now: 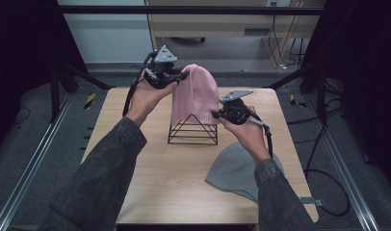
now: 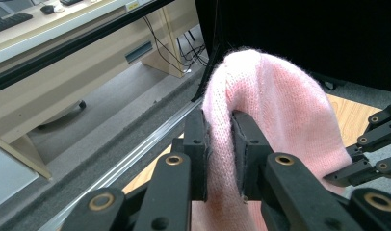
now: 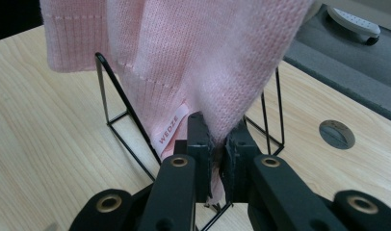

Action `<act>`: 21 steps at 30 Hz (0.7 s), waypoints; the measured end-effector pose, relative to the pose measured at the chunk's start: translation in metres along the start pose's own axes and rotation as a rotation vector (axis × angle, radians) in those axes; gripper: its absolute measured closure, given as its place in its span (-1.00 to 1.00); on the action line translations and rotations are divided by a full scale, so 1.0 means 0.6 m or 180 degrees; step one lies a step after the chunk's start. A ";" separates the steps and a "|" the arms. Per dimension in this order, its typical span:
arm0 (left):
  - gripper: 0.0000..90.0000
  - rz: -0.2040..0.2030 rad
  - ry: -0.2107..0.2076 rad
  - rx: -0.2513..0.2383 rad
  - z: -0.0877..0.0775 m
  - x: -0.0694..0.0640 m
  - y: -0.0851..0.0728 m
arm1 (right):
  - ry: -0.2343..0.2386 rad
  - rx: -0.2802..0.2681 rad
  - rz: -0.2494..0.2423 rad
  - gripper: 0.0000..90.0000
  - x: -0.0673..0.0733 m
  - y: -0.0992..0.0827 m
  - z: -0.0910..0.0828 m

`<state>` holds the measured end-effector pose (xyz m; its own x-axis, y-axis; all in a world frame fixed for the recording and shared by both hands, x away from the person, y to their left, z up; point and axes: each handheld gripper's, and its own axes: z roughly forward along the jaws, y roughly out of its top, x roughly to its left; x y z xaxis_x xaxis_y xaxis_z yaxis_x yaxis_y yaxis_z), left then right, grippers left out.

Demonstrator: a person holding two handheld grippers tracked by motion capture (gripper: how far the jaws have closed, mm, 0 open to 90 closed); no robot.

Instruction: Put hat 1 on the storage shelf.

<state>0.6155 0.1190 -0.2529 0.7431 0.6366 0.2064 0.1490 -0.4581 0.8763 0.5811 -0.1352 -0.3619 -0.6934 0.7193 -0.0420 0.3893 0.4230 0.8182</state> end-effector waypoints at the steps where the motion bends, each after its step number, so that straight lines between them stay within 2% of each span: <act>1: 0.73 -0.0006 -0.0014 0.0003 0.000 0.000 -0.003 | 0.0006 0.0009 0.0000 0.86 0.001 -0.002 0.002; 8: 0.73 -0.0046 -0.0062 0.0072 0.008 -0.008 -0.029 | 0.0017 0.0095 0.0065 0.85 0.004 -0.024 0.017; 13: 0.74 -0.0037 -0.0094 0.0117 0.010 -0.017 -0.043 | 0.0014 0.0152 0.0060 0.84 0.004 -0.037 0.027; 16: 0.74 -0.0025 -0.0118 0.0123 0.009 -0.023 -0.049 | 0.0022 0.0188 0.0111 0.82 0.002 -0.043 0.031; 18: 0.74 -0.0015 -0.0127 0.0151 0.010 -0.026 -0.054 | 0.0028 0.0215 0.0096 0.74 0.002 -0.047 0.032; 21: 0.74 -0.0028 -0.0146 0.0211 0.015 -0.028 -0.064 | -0.0034 0.0290 0.0108 0.43 0.001 -0.057 0.024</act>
<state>0.6034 0.1206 -0.2941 0.7703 0.6125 0.1773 0.1976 -0.4936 0.8469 0.5760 -0.1413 -0.3979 -0.6727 0.7396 -0.0217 0.4663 0.4465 0.7637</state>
